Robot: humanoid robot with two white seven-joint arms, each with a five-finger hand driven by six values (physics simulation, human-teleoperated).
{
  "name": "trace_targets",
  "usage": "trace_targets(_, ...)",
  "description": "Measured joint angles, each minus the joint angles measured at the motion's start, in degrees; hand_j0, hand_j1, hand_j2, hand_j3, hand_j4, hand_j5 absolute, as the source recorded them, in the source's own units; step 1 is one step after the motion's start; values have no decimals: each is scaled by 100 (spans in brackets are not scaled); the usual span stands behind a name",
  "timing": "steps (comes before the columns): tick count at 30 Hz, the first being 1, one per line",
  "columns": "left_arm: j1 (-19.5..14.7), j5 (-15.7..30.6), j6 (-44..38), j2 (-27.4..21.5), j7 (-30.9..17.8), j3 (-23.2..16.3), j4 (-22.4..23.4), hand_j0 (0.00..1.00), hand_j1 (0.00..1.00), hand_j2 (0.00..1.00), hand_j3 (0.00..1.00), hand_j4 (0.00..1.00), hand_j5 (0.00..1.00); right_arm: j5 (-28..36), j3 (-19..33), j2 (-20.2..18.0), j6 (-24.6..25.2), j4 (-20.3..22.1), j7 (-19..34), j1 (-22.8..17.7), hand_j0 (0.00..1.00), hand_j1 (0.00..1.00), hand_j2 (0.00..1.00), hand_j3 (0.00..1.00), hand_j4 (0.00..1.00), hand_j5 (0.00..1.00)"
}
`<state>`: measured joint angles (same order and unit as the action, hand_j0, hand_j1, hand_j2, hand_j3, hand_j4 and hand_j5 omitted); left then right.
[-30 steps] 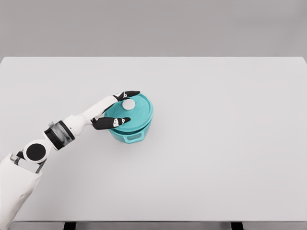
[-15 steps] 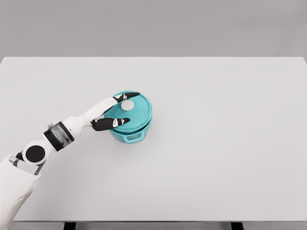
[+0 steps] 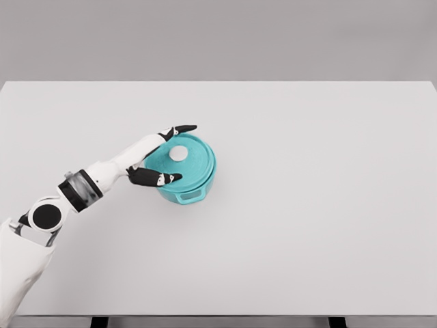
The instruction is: Cover the pot with left arm
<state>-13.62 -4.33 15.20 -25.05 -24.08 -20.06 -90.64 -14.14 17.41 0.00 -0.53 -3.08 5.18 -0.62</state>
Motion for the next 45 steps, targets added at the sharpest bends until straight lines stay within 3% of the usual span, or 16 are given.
trace_targets(16, -70, -12, 11, 10, -2, 144, -54, 100, 100, 100, 100, 100, 100, 0, 0, 0, 0, 1, 0, 0, 100, 100, 100, 100, 100, 100)
trace_targets(27, -53, 23, 35, -46, -16, 425, -517, 100, 100, 100, 100, 100, 100, 0, 0, 0, 0, -1, 0, 0, 100, 100, 100, 100, 100, 100)
trace_targets(33, 123, 139, 70, -485, -29, 1012, -688, 100, 100, 100, 100, 100, 100, 0, 0, 0, 0, 0, 0, -9, 100, 100, 100, 100, 100, 100)
trace_targets(34, 290, 147, 75, -572, -33, 1203, -691, 100, 100, 100, 100, 100, 100, 0, 0, 0, 0, 1, 0, -9, 100, 100, 100, 100, 100, 100)
trace_targets(39, 316, 182, 68, -869, -34, 2166, -459, 100, 100, 100, 100, 100, 100, 0, 0, 0, 0, 0, 0, -9, 100, 100, 100, 100, 100, 100)
trace_targets(45, 316, 180, 60, -966, -35, 2505, -308, 100, 100, 100, 100, 100, 100, 0, 0, 0, 0, -3, 0, -9, 100, 100, 100, 100, 100, 100)
